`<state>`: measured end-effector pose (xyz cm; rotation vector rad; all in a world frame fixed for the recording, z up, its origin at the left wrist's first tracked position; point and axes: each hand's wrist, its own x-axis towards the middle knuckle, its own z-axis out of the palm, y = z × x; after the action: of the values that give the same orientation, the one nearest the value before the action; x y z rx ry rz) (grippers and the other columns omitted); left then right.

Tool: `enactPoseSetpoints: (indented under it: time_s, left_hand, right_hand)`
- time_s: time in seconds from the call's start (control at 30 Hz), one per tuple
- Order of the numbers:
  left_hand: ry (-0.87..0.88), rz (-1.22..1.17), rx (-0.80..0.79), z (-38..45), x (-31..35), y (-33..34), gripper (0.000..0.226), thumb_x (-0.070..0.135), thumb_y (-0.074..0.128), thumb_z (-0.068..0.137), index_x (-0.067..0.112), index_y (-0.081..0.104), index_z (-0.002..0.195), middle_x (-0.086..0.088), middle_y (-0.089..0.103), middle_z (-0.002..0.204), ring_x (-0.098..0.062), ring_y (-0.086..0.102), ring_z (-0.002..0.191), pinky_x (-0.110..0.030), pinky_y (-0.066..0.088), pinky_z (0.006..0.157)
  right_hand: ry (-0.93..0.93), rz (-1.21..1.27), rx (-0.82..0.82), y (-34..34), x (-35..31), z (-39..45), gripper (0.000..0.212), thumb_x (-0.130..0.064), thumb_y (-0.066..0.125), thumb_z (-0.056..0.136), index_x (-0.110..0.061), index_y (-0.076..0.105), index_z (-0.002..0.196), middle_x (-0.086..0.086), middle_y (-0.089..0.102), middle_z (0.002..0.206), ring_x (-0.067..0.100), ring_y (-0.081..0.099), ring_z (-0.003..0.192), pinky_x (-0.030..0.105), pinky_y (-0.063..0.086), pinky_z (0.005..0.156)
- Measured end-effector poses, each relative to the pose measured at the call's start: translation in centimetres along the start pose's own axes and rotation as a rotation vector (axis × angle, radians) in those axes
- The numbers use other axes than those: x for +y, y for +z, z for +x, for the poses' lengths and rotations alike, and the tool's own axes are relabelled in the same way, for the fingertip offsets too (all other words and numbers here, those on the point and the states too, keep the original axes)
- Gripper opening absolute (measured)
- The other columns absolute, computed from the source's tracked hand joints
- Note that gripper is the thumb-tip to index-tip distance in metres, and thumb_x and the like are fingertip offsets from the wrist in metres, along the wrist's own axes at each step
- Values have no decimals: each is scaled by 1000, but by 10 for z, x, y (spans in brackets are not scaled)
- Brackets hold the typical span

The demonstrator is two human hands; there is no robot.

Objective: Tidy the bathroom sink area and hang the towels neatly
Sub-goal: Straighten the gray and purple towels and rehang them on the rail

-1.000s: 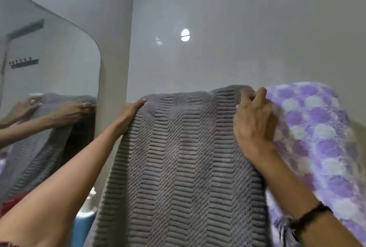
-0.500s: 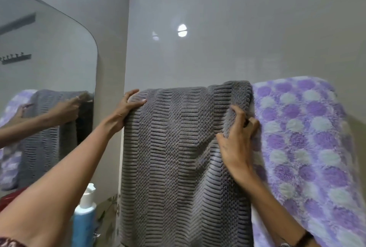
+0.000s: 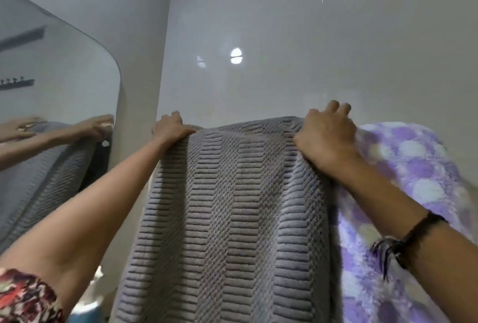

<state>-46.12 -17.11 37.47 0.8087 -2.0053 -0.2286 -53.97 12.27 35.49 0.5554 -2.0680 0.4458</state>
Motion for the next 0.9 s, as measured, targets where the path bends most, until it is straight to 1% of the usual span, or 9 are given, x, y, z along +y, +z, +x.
enactPoseSetpoints:
  time_s: [0.13,0.2,0.3,0.47,0.57,0.63,0.7,0.8,0.9]
  left_hand:
    - [353,107,312,-36,20,11,28,35,57,86,12,56,102,-15,54,110,-35,54,101,-43,45,80]
    - [451,-4,217,-58,27,27,40,51,39,89,20,58,104,-11,62,108,-30,58,99,-40,44,84]
    - [505,83,108,-77,24,46,79,69,14,80,15,50,125,-14,59,126,-29,52,115,-45,35,101]
    - [391,98,39,-58,38,34,73,67,18,85,11,63,98,-21,67,108,-33,59,100,-42,39,88]
    - [266,137,-284,-34,55,27,59,61,23,90,25,56,123,-15,52,136,-31,49,121,-43,32,103]
    - [52,72,-553,-15,61,21,60,64,30,86,29,47,131,-7,43,145,-27,41,130,-44,23,111]
    - [-106,99,-639,0,61,19,71,67,35,81,20,44,134,-7,42,144,-27,40,130,-44,21,114]
    - [-20,92,-627,4,60,22,61,58,35,87,18,47,132,-5,46,141,-23,44,126,-34,25,106]
    - [248,-24,-475,-12,61,26,37,29,39,96,9,57,121,-9,55,129,-21,51,114,-29,34,94]
  right_hand:
    - [-350,-85,128,14,-22,-21,34,-4,57,83,-1,52,117,16,47,120,27,48,105,33,44,80]
    - [-470,-29,16,30,-32,-31,35,-5,49,88,1,46,122,17,48,122,28,49,110,35,42,93]
    - [-432,-41,-49,51,-37,-31,54,-31,28,96,7,33,134,25,42,137,34,40,126,42,26,112]
    - [-398,102,-120,45,-42,5,60,-51,23,94,-7,64,95,21,65,111,32,58,95,35,38,77]
    - [-325,130,-443,35,-40,32,68,-63,18,91,-19,48,133,11,44,144,29,43,129,37,32,98]
    - [-209,212,-620,33,-35,47,69,-67,26,87,-22,43,137,4,39,148,26,38,133,34,30,98]
    - [-218,211,-714,36,-35,63,69,-67,32,86,-21,43,136,3,40,147,24,41,131,36,29,106]
    - [-211,153,-868,45,-42,78,69,-66,31,87,-16,49,131,7,52,136,26,51,120,41,34,108]
    - [-202,265,-861,55,-44,75,56,-57,34,88,-14,63,109,9,66,114,27,63,102,38,43,100]
